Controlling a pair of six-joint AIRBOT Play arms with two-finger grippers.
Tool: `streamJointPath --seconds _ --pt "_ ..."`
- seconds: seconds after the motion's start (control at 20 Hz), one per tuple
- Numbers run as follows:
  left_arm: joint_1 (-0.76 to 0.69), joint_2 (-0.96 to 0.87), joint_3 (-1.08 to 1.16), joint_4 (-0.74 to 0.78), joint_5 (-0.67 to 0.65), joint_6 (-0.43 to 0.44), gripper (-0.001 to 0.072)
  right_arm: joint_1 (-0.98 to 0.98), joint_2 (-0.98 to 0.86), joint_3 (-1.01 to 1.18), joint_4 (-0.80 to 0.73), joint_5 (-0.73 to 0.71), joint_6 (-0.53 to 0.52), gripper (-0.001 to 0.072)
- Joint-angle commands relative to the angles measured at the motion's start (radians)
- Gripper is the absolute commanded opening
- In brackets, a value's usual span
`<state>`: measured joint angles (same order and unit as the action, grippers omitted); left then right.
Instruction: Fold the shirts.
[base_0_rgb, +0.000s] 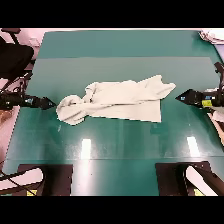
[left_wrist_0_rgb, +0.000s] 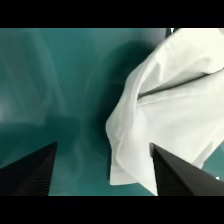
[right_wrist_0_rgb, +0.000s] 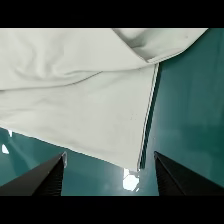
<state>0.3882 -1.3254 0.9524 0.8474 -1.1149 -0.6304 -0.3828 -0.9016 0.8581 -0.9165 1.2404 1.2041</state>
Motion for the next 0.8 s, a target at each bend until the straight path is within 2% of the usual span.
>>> streamJointPath --seconds 0.0,0.15,0.25,0.35,0.4,0.6,0.7,0.75 --pt "-0.07 -0.034 0.0 0.07 0.022 0.064 0.0684 -0.001 0.033 -0.049 0.006 -0.036 -0.001 0.0626" --pt "-0.211 -0.068 0.0 0.254 0.051 0.04 0.0684 -0.001 0.033 -0.048 0.008 -0.035 -0.001 0.0627" --pt "-0.257 -0.068 0.001 0.325 0.167 -0.062 0.0678 -0.001 0.033 -0.048 0.008 -0.033 -0.001 0.0626" --pt "-0.259 -0.066 0.002 0.321 0.236 -0.109 0.0467 -0.001 0.033 -0.048 0.008 -0.03 -0.001 0.0627" --pt "-0.259 -0.066 0.001 0.321 0.244 -0.114 0.0426 -0.001 0.033 -0.048 0.007 -0.025 -0.001 0.0626" --pt "-0.259 -0.066 0.002 0.318 0.232 -0.114 0.0424 -0.001 0.033 -0.048 0.007 -0.026 -0.001 0.0626" --pt "-0.259 -0.066 0.012 0.296 0.17 -0.109 0.0425 -0.001 0.033 -0.048 0.007 -0.026 -0.001 0.0626" --pt "-0.259 -0.066 0.028 0.285 0.118 -0.093 0.045 -0.001 0.033 -0.048 0.007 -0.027 -0.001 0.0627"
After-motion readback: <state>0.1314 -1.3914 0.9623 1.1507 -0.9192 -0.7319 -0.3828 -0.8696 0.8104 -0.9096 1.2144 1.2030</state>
